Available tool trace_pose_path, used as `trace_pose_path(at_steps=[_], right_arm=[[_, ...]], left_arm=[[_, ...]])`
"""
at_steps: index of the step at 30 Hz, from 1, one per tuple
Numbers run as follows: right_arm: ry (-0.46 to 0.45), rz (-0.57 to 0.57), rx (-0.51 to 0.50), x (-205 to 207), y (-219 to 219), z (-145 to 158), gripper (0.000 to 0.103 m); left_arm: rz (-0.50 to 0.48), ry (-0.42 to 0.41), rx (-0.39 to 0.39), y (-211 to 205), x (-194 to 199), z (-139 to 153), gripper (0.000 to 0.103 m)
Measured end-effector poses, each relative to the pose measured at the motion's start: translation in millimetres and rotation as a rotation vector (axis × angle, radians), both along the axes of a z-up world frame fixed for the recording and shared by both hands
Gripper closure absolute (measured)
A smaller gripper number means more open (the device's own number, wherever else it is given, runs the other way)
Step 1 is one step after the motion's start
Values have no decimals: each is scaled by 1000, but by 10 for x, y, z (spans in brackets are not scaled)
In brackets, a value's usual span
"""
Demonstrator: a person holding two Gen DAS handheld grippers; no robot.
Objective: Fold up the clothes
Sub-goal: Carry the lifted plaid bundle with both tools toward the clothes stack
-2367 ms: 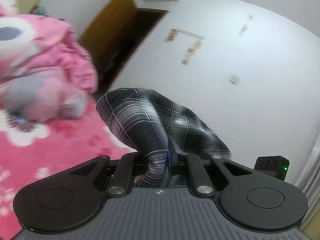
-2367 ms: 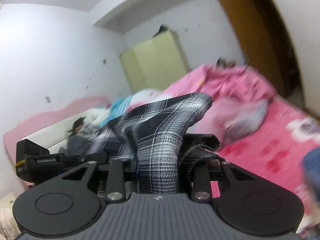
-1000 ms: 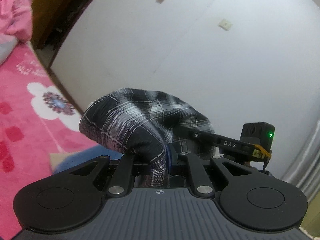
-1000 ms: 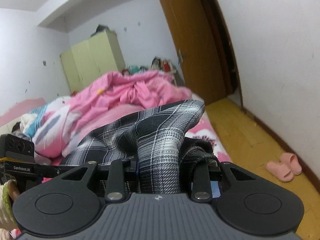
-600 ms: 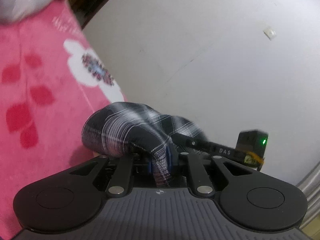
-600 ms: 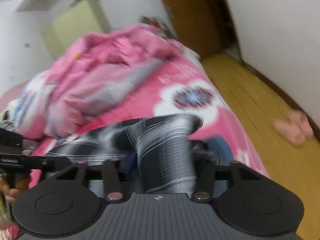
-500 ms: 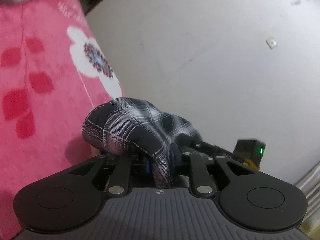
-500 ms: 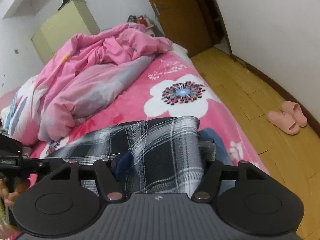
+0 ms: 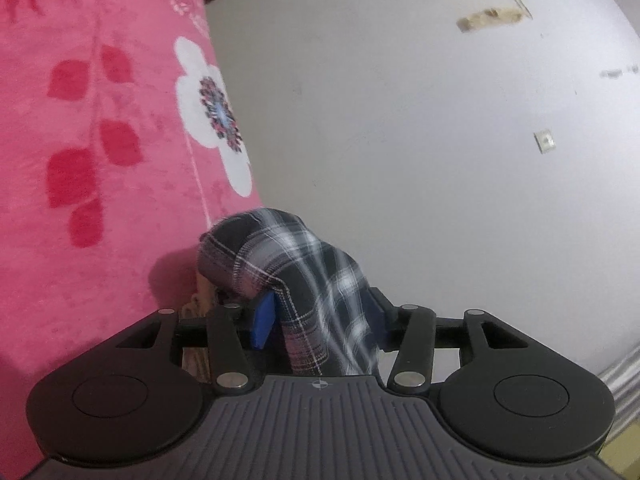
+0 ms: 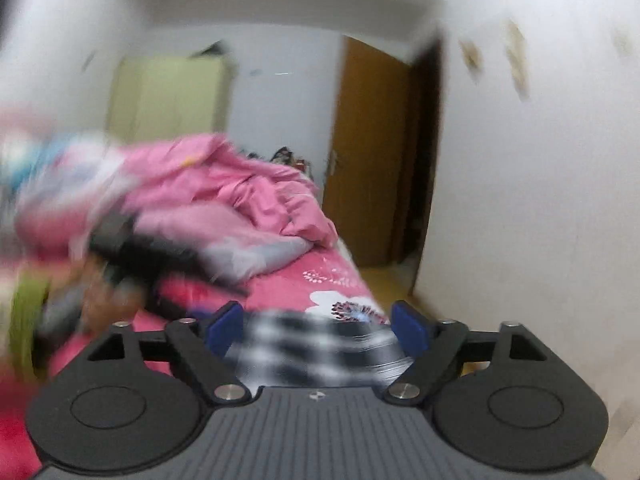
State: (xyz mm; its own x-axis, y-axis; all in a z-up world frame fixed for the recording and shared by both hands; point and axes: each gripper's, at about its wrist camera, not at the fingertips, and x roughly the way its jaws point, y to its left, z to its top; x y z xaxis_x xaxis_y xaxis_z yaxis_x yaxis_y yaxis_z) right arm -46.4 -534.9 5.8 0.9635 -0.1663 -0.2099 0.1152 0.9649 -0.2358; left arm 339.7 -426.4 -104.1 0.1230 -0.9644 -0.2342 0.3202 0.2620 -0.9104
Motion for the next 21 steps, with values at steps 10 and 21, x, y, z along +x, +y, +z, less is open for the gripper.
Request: trace_pose_path(at_steps=[10, 21], right_arm=[[132, -91, -590, 473, 1023, -827, 22], [122, -205, -626, 547, 1035, -852, 57]], left_arm=[[62, 45, 42, -11, 106, -116, 50], [23, 25, 21, 85, -10, -82, 50]])
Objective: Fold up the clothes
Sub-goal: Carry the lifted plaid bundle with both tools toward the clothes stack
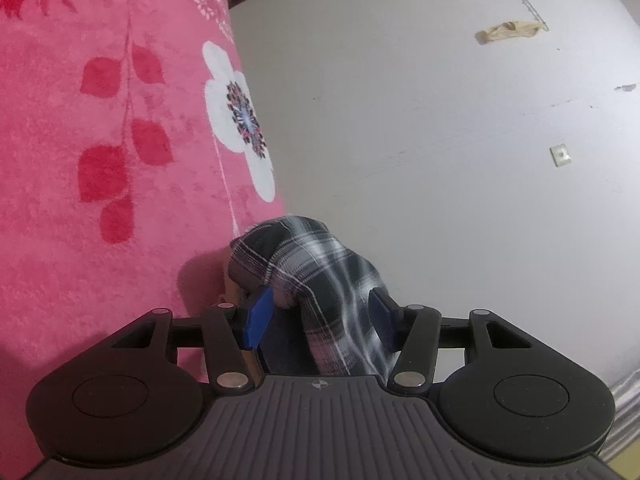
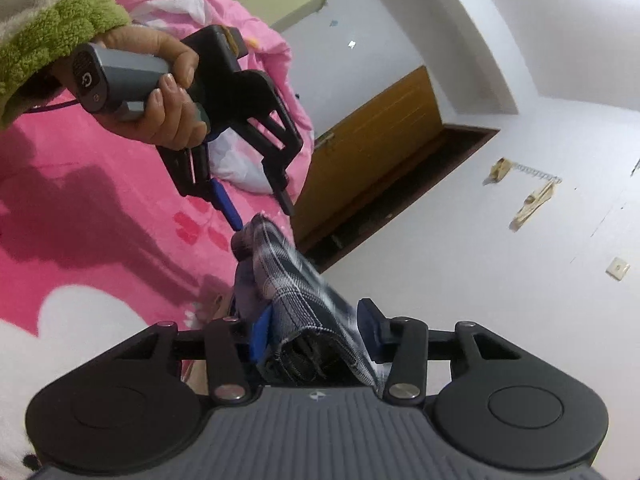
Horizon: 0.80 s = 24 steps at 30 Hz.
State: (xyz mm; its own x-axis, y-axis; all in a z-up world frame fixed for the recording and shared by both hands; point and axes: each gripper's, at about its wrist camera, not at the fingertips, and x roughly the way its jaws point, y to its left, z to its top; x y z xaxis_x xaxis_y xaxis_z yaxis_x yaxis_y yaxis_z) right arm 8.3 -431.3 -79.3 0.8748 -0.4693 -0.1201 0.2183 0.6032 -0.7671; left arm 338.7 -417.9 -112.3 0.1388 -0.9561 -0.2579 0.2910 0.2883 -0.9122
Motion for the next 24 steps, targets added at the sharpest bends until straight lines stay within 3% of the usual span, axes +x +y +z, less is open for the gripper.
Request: trace_pose_path(at_steps=[5, 8, 10, 11, 17, 19, 21, 24], right_arm=[[-9, -12, 15, 23, -104, -24, 56], [36, -13, -50, 63, -132, -163, 55], [32, -1, -65, 52, -127, -162, 71], [4, -4, -46, 33, -129, -101, 85], [-63, -42, 47, 16, -276, 124, 86], [-44, -43, 25, 22, -259, 74, 86], [-29, -36, 10, 29, -251, 57, 87], [-51, -52, -13, 33, -325, 157, 92]], left_arm=[[-13, 23, 9, -78, 1, -50, 50], [-11, 52, 5, -122, 27, -105, 51], [-5, 69, 2, -152, 65, -133, 51], [-2, 74, 3, -169, 88, -138, 52], [9, 76, 28, -288, 192, -114, 54], [20, 71, 56, -327, 221, -103, 61], [30, 44, 83, -385, 259, -61, 81], [22, -54, 60, -576, 307, 193, 88]])
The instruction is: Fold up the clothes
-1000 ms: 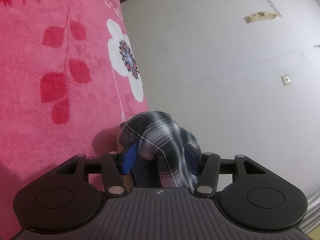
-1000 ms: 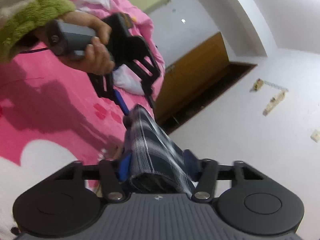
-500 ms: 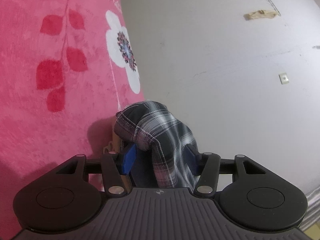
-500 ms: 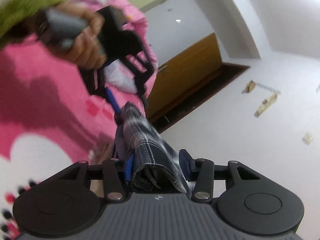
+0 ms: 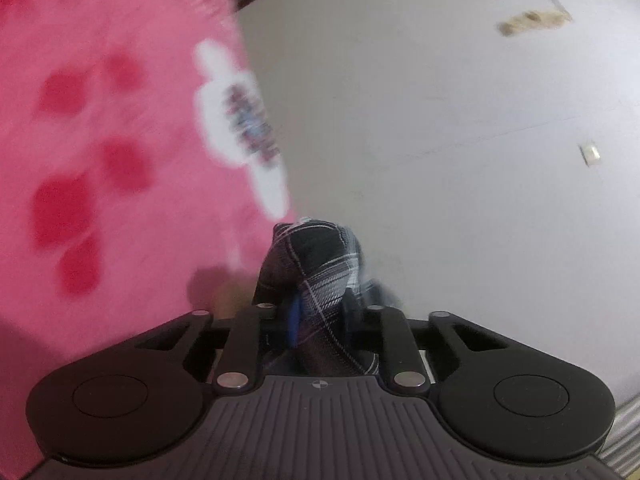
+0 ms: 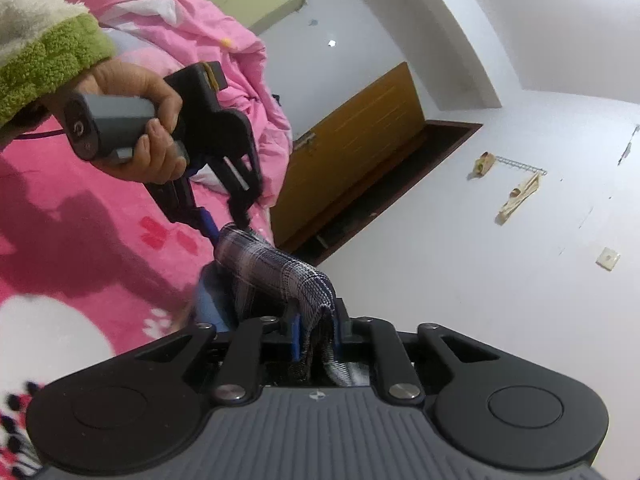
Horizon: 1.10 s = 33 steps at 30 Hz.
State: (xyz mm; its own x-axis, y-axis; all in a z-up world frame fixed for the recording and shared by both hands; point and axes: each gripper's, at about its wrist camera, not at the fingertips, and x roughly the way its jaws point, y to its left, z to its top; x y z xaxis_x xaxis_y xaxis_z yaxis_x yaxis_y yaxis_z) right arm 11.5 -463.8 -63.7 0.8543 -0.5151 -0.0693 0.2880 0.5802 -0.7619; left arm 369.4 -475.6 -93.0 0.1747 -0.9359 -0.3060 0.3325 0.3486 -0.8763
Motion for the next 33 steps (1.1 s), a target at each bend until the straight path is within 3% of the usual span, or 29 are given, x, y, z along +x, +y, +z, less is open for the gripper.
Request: trace_pose_path(at_steps=[4, 6, 8, 13, 16, 20, 23, 26, 29, 32, 33], right_arm=[[-86, -65, -60, -63, -186, 313, 93], [-103, -68, -127, -156, -136, 354, 93], [-78, -59, -168, -223, -41, 250, 93], [123, 42, -241, -323, 347, -470, 95], [113, 46, -269, -343, 470, -544, 97], [49, 41, -106, -388, 439, -293, 97], [88, 42, 11, -460, 457, -384, 97], [73, 52, 189, -604, 410, -301, 96], [-34, 79, 443, -892, 226, -7, 96], [-226, 33, 723, -1218, -257, 248, 91], [-298, 8, 820, -1320, -461, 315, 80]], left_arm=[[-41, -84, -210, -175, -3, 366, 90], [-65, -147, -235, -163, -79, 393, 90], [-75, -152, -216, -60, -105, 211, 90], [-53, -25, -129, 328, -8, -459, 90], [-58, -35, -132, 371, -4, -436, 90], [-84, -42, -121, 364, -8, -432, 87], [-94, 25, -92, 427, 64, -526, 73], [-49, -12, -46, 581, 67, -442, 63], [17, -122, 16, 736, 15, -203, 62], [2, -357, 69, 770, -275, 189, 59], [-46, -472, 93, 724, -474, 324, 56]])
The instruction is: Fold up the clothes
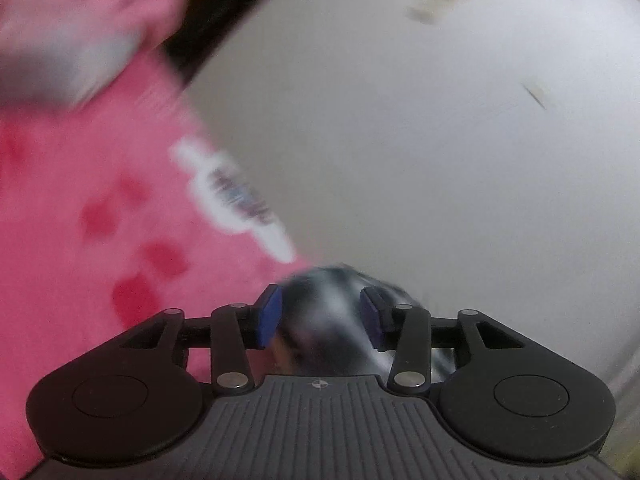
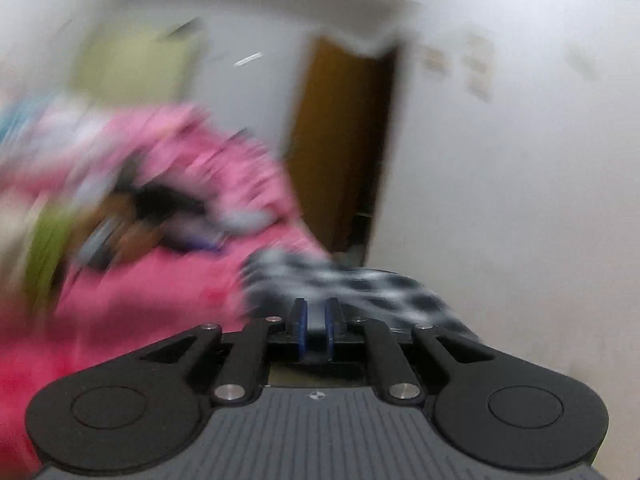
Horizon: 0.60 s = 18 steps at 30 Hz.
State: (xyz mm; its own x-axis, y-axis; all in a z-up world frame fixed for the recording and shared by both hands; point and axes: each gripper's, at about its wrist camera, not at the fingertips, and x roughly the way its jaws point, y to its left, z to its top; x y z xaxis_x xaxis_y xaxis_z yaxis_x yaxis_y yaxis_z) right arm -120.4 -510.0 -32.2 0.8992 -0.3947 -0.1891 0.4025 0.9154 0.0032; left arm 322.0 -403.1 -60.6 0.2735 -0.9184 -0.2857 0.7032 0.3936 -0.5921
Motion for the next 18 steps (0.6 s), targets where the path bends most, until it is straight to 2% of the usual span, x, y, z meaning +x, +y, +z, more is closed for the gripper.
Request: trace_pose_path(at_steps=[1, 2, 3, 5, 6, 8, 10, 11, 13, 16, 18], right_arm=[[-52, -36, 106, -84, -229, 31, 71], [-100, -73, 214, -154, -481, 32, 52], [-135, -98, 318, -208, -713, 17, 43], [-190, -140, 550, -260, -1168, -81, 41], [-211, -156, 657, -272, -1374, -141, 36], [-232, -178, 819, -250, -1712, -296, 34], [-237, -187, 913, -182, -1930, -380, 29], [-233, -183, 945, -137, -2012, -414, 23], [-206, -202, 988, -6, -2158, -466, 23], [-140, -203, 998, 214, -2237, -527, 22], [-103, -176, 1012, 336, -2266, -578, 22]], left_arm=[[-48, -115, 33, -46, -205, 129, 54], [-104, -240, 68, -94, -451, 218, 48], [-169, -367, 103, -144, -717, 267, 43], [-280, -587, 162, -245, -1194, 308, 38], [-327, -677, 188, -296, -1404, 304, 37], [-401, -751, 221, -411, -1649, 257, 37], [-433, -820, 267, -537, -1825, 184, 37], [-439, -859, 293, -603, -1890, 139, 37], [-440, -934, 338, -722, -1995, 56, 37], [-420, -1035, 384, -847, -2070, -48, 41], [-408, -1070, 403, -873, -2106, -78, 52]])
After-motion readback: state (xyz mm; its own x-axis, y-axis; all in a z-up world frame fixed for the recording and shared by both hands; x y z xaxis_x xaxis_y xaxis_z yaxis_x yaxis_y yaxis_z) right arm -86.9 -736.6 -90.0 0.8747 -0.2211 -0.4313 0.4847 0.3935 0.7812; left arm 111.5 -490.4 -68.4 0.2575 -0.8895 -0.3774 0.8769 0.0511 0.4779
